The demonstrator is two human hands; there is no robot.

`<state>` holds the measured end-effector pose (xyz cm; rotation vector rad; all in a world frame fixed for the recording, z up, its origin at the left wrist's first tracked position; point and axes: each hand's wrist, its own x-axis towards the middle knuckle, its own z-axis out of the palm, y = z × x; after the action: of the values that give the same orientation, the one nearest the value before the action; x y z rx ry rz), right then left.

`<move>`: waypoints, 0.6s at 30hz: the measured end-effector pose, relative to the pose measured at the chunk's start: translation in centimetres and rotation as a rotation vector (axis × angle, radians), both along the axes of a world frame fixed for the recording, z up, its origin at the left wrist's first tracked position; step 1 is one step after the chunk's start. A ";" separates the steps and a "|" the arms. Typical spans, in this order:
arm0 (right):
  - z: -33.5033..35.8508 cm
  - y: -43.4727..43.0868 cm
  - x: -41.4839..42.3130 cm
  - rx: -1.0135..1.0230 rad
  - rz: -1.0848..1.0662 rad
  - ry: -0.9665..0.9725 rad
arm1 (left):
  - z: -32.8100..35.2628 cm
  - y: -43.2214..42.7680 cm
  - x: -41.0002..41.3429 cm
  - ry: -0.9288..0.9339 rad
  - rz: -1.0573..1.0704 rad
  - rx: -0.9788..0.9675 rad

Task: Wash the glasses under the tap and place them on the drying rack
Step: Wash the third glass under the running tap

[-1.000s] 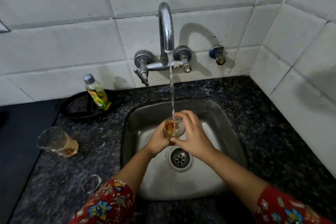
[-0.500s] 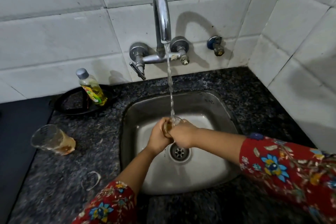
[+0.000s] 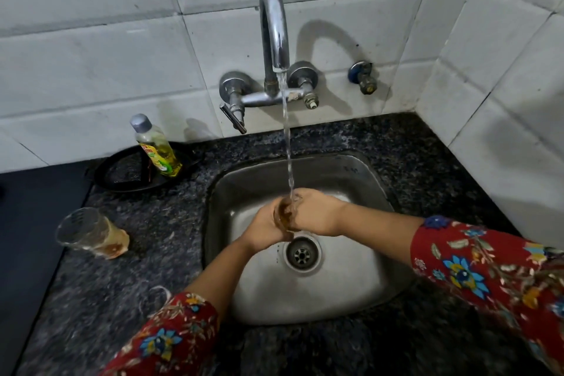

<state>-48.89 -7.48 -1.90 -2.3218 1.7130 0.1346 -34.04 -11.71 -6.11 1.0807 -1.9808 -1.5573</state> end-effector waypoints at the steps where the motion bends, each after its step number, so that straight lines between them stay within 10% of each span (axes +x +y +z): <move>1: -0.2 -0.2 0.5 -0.027 0.061 0.107 | -0.2 0.0 -0.2 -0.007 0.036 -0.039; 13: -0.1 0.4 1.6 0.040 0.192 0.355 | -0.2 0.0 -0.7 -0.012 -0.009 -0.067; 18: 0.2 0.4 0.4 0.013 0.124 0.139 | -0.3 -0.9 0.6 0.017 -0.086 0.009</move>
<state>-48.52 -7.11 -1.65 -2.4612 1.6220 0.3361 -33.44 -12.62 -6.38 0.9946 -2.0355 -1.6145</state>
